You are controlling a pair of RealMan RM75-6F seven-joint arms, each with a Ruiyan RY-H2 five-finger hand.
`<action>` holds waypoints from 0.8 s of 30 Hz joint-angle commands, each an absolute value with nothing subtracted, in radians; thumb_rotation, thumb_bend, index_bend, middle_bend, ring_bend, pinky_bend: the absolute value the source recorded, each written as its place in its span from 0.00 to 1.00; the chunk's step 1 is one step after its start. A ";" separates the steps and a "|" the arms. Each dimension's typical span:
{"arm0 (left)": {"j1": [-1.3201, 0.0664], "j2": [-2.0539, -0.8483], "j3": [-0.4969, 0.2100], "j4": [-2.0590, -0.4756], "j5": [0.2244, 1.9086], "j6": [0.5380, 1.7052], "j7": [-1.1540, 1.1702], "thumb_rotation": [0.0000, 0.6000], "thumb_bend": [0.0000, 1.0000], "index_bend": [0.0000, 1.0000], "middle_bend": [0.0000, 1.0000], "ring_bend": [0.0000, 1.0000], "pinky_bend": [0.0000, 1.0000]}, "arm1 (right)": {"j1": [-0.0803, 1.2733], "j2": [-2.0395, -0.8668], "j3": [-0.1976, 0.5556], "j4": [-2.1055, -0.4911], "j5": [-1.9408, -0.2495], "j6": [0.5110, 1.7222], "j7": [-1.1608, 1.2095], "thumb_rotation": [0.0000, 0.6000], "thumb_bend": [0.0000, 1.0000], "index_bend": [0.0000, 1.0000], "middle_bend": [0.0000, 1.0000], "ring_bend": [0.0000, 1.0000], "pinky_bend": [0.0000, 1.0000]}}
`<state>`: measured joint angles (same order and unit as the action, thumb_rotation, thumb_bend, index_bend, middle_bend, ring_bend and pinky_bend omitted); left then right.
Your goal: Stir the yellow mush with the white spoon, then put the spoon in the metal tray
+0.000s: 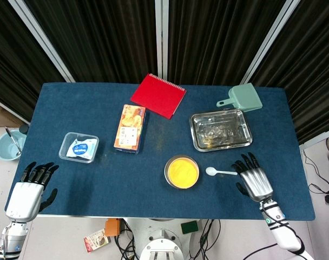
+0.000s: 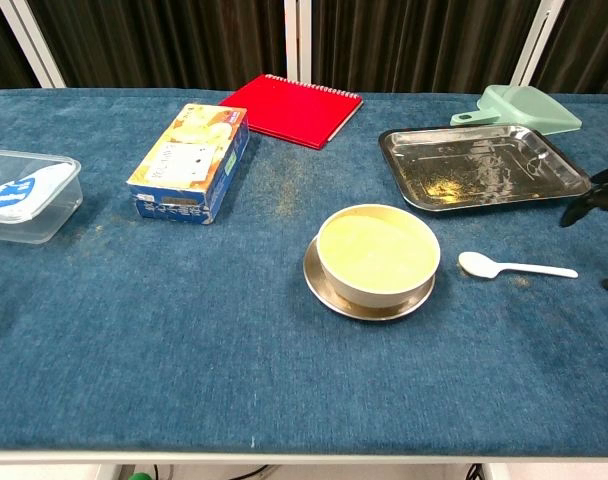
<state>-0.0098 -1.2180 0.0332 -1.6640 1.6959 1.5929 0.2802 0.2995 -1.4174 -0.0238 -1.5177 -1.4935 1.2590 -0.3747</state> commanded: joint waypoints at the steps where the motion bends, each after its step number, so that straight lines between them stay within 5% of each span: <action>1: -0.009 -1.221 0.033 -1.657 1.694 1.593 0.273 1.00 0.31 0.19 0.17 0.18 0.13 | 0.317 -1.451 -0.006 -1.500 -1.476 1.235 -0.401 1.00 0.35 0.37 0.25 0.07 0.05; 24: 0.019 -1.237 0.045 -1.586 1.689 1.627 0.204 1.00 0.31 0.19 0.17 0.18 0.13 | 0.365 -1.597 0.047 -1.360 -1.410 1.173 -0.418 1.00 0.44 0.52 0.27 0.08 0.03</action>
